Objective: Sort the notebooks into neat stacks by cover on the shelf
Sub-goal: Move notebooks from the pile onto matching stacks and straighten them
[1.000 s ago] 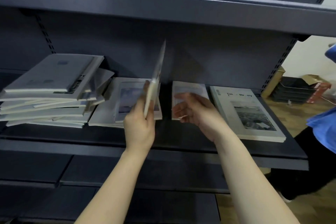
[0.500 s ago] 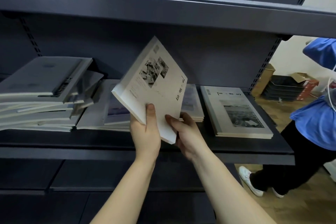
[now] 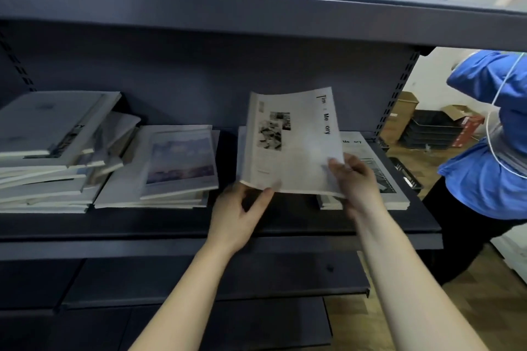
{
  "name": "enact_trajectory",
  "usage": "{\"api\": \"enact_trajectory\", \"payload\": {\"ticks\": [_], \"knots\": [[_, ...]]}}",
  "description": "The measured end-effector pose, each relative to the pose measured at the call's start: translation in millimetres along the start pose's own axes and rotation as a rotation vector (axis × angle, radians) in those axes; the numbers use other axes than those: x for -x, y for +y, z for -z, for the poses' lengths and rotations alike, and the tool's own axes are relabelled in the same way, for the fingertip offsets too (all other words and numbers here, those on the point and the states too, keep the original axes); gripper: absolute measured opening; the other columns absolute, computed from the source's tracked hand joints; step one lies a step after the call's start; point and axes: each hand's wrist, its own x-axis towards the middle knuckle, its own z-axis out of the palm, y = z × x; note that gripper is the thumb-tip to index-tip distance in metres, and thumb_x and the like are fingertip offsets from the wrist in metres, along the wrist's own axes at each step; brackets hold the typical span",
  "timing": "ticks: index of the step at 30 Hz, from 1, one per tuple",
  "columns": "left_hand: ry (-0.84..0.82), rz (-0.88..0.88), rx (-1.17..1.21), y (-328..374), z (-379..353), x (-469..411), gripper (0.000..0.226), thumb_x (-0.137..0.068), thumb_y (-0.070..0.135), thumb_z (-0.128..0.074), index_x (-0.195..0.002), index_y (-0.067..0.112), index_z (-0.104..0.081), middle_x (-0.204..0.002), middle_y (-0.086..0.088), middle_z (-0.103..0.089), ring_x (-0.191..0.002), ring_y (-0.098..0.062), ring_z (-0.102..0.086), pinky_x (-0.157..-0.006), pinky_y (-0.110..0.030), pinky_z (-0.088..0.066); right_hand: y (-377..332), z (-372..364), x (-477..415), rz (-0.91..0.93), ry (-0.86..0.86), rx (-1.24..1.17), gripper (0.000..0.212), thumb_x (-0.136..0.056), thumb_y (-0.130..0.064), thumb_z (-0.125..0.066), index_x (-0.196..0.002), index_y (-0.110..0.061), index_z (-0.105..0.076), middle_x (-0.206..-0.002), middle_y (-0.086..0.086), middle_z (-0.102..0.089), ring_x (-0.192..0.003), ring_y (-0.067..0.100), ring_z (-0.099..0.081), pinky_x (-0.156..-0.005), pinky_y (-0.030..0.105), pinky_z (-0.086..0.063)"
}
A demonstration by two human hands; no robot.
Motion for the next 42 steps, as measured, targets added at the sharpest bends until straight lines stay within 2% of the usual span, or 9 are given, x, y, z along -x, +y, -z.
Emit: {"api": "enact_trajectory", "payload": {"ticks": [3, 5, 8, 13, 15, 17, 22, 33, 42], "knots": [[-0.100, -0.086, -0.320, -4, -7, -5, 0.056, -0.083, 0.068, -0.037, -0.109, 0.028, -0.066, -0.109, 0.011, -0.066, -0.105, -0.008, -0.056, -0.090, -0.030, -0.046, -3, 32, -17, -0.011, 0.074, 0.063, 0.006, -0.088, -0.015, -0.066, -0.087, -0.016, -0.072, -0.089, 0.001, -0.075, -0.083, 0.019, -0.068, -0.074, 0.033, -0.052], [-0.129, -0.114, -0.457, -6, -14, -7, 0.060, -0.083, 0.069, -0.034, -0.107, 0.026, -0.067, -0.108, 0.008, -0.066, -0.103, -0.011, -0.056, -0.089, -0.033, -0.045, -3, 52, -25, -0.047, 0.121, 0.060, 0.007, -0.086, -0.013, -0.069, -0.079, -0.016, -0.070, -0.084, 0.002, -0.074, -0.080, 0.020, -0.066, -0.078, 0.036, -0.051], [-0.163, -0.127, -0.558, -11, -25, -8, 0.060, -0.083, 0.070, -0.030, -0.103, 0.027, -0.067, -0.105, 0.010, -0.066, -0.100, -0.012, -0.056, -0.087, -0.034, -0.045, -2, 80, -34, -0.069, 0.116, 0.107, 0.009, -0.086, -0.013, -0.068, -0.077, -0.014, -0.070, -0.086, 0.008, -0.071, -0.074, 0.021, -0.065, -0.073, 0.035, -0.051], [-0.141, -0.141, -0.650, -16, -39, -11, 0.055, -0.086, 0.067, -0.032, -0.095, 0.027, -0.069, -0.093, 0.012, -0.064, -0.092, -0.011, -0.055, -0.079, -0.031, -0.043, 5, 117, -43, 0.013, 0.110, 0.241, 0.008, -0.089, -0.009, -0.065, -0.092, -0.010, -0.073, -0.084, 0.005, -0.072, -0.063, 0.009, -0.067, -0.060, 0.020, -0.052], [-0.119, -0.150, -0.677, -18, -43, -13, 0.050, -0.088, 0.063, -0.036, -0.092, 0.026, -0.069, -0.089, 0.012, -0.061, -0.090, -0.012, -0.054, -0.077, -0.031, -0.042, 8, 127, -49, 0.050, 0.144, 0.350, 0.009, -0.087, -0.015, -0.067, -0.092, -0.013, -0.074, -0.080, -0.002, -0.072, -0.063, 0.004, -0.067, -0.059, 0.017, -0.051], [-0.104, -0.152, -0.695, -19, -46, -14, 0.046, -0.088, 0.060, -0.039, -0.091, 0.025, -0.069, -0.088, 0.012, -0.059, -0.090, -0.012, -0.053, -0.077, -0.031, -0.042, 9, 133, -58, 0.078, 0.197, 0.482, 0.012, -0.084, -0.024, -0.068, -0.086, -0.014, -0.076, -0.072, -0.005, -0.070, -0.064, 0.009, -0.065, -0.064, 0.022, -0.049], [-0.086, -0.178, -0.735, -22, -49, -11, 0.045, -0.087, 0.059, -0.039, -0.093, 0.025, -0.067, -0.090, 0.010, -0.057, -0.091, -0.013, -0.052, -0.080, -0.033, -0.043, 15, 139, -77, 0.104, 0.227, 0.731, 0.017, -0.080, -0.024, -0.066, -0.082, -0.009, -0.074, -0.070, 0.008, -0.068, -0.072, 0.026, -0.063, -0.069, 0.035, -0.049], [-0.070, -0.145, -0.732, -22, -51, -10, 0.035, -0.087, 0.055, -0.048, -0.096, 0.027, -0.067, -0.093, 0.012, -0.055, -0.093, -0.011, -0.051, -0.083, -0.032, -0.042, 18, 129, -90, 0.108, 0.223, 0.928, 0.014, -0.078, -0.019, -0.067, -0.077, -0.006, -0.072, -0.076, 0.019, -0.068, -0.078, 0.035, -0.062, -0.063, 0.032, -0.040], [-0.069, -0.139, -0.744, -21, -52, -10, 0.036, -0.086, 0.056, -0.047, -0.096, 0.027, -0.067, -0.094, 0.012, -0.055, -0.094, -0.012, -0.050, -0.081, -0.031, -0.041, 15, 130, -86, 0.099, 0.258, 1.027, 0.021, -0.076, -0.029, -0.066, -0.078, -0.008, -0.069, -0.073, 0.010, -0.062, -0.074, 0.029, -0.059, -0.059, 0.030, -0.038]]}}
